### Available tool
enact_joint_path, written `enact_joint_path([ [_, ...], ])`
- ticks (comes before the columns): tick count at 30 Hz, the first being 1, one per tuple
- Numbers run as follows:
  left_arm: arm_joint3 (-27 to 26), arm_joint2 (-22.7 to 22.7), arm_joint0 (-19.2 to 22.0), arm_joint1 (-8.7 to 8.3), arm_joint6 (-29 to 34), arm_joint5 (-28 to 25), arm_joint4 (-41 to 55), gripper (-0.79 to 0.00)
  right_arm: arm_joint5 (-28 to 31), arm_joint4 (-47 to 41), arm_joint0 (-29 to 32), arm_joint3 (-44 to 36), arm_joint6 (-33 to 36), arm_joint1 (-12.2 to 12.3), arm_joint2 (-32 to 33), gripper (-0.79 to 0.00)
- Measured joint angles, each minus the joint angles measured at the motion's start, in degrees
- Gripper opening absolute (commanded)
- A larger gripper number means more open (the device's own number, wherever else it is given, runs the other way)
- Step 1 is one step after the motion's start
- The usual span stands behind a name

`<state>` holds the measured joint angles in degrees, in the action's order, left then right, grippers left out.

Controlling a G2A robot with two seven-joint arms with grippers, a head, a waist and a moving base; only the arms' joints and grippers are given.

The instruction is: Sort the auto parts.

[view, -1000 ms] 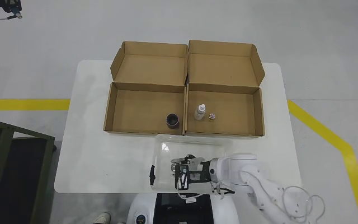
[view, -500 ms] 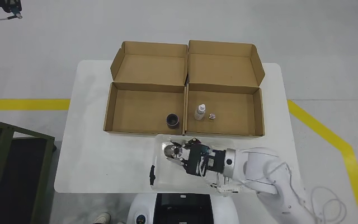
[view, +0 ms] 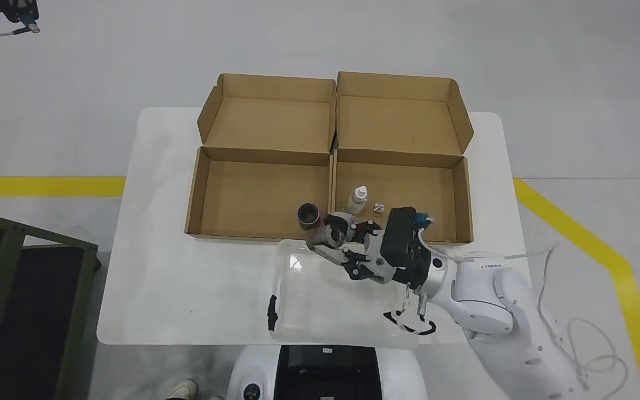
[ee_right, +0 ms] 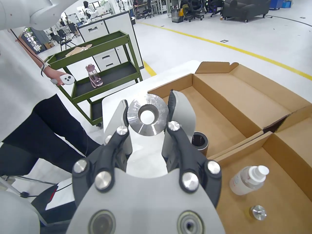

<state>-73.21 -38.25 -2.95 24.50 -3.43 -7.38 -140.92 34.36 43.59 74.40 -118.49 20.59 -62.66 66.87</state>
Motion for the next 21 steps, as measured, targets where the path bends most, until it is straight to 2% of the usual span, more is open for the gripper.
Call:
enact_joint_path([
  [21, 0.0, 0.0, 0.0, 0.0, 0.0, 0.0, 0.0, 0.0, -0.2, 0.3, 0.3, 0.1, -1.2, 0.0, 0.5, -0.785],
])
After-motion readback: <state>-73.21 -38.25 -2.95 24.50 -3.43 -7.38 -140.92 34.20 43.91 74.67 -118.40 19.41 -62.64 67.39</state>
